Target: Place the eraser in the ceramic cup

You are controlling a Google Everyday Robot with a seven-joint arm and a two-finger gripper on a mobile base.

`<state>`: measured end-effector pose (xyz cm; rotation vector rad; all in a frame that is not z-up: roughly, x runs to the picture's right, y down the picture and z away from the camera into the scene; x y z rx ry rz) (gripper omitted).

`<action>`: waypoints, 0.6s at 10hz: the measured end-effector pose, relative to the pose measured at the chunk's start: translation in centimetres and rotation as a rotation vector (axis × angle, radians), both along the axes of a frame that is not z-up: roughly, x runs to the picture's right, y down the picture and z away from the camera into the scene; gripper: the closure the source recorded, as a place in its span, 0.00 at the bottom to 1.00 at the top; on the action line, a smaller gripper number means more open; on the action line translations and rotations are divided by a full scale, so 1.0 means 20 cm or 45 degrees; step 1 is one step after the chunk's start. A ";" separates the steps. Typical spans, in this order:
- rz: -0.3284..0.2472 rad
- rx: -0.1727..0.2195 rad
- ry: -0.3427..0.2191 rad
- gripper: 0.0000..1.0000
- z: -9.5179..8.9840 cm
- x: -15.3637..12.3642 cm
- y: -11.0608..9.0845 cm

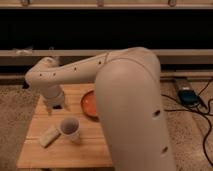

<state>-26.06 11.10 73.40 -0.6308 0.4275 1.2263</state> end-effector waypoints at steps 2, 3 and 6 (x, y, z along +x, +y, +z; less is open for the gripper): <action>-0.033 -0.005 -0.034 0.35 0.10 -0.23 -0.01; -0.050 -0.011 -0.050 0.35 0.17 -0.36 -0.01; -0.086 -0.038 -0.080 0.35 0.45 -0.62 -0.07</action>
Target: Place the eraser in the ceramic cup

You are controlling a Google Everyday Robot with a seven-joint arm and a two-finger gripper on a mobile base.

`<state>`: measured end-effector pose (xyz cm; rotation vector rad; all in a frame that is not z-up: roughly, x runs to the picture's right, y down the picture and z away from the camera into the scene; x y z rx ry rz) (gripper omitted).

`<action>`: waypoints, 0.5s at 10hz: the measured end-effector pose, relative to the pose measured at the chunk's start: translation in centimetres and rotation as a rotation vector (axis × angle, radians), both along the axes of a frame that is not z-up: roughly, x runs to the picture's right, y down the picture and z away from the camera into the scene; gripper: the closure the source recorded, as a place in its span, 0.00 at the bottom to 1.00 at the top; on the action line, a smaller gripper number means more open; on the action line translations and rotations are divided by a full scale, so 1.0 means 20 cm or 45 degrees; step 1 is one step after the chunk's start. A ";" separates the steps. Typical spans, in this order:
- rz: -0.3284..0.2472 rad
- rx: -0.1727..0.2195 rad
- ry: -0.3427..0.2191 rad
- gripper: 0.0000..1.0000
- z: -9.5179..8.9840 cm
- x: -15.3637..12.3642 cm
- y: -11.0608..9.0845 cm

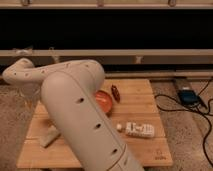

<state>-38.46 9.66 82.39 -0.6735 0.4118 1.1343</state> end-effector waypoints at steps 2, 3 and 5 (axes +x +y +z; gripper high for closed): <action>-0.023 -0.014 -0.018 0.35 0.21 -0.06 -0.08; -0.026 -0.022 -0.023 0.35 0.32 -0.04 -0.16; -0.015 -0.023 -0.030 0.35 0.40 0.02 -0.25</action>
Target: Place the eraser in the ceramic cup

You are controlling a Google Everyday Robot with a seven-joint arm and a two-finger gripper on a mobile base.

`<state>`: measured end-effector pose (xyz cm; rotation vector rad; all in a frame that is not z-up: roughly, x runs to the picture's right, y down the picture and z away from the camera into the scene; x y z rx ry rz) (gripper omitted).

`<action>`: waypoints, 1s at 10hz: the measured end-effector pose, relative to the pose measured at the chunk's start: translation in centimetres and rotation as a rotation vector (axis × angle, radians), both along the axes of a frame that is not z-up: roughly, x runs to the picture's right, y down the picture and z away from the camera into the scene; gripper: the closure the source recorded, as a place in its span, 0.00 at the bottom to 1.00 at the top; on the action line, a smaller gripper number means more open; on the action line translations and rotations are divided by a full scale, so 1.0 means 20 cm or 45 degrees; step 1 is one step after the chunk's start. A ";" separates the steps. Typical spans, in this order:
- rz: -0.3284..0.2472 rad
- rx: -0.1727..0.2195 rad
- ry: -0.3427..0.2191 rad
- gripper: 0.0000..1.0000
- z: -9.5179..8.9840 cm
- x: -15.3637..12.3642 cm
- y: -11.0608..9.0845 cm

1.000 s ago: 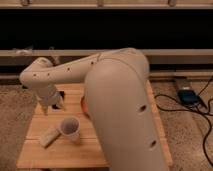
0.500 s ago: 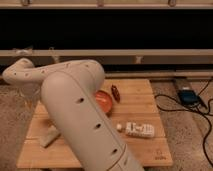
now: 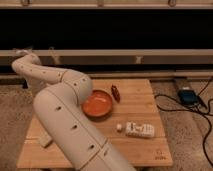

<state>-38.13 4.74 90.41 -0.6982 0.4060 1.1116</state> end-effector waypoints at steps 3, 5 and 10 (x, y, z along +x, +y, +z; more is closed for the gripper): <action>0.023 -0.006 0.032 0.35 0.07 0.09 -0.05; 0.035 -0.013 0.071 0.35 0.15 0.16 -0.05; 0.047 0.004 0.150 0.35 0.27 0.27 -0.10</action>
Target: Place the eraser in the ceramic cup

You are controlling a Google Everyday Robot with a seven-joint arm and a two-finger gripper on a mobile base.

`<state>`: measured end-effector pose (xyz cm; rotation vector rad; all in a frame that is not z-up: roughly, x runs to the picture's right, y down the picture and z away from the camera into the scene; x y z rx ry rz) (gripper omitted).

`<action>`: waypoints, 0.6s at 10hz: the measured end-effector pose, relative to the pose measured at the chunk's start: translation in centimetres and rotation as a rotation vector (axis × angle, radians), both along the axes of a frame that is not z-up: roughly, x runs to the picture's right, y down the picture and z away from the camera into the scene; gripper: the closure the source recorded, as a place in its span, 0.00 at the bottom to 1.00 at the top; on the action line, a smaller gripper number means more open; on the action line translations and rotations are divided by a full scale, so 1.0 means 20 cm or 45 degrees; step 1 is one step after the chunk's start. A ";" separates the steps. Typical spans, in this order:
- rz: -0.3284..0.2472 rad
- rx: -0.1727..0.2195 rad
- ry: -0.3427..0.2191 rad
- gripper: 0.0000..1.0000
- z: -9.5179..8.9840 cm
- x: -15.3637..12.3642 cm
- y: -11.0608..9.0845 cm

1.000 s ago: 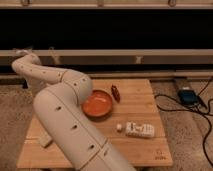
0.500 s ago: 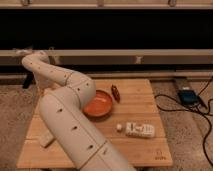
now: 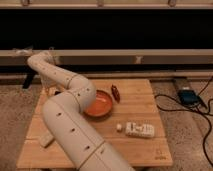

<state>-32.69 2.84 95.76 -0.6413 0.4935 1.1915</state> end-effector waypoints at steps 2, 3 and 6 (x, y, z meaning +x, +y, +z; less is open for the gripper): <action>-0.012 -0.005 0.021 0.35 0.04 0.02 0.03; -0.016 -0.008 0.024 0.35 0.04 0.02 0.04; -0.015 -0.008 0.025 0.45 0.04 0.02 0.03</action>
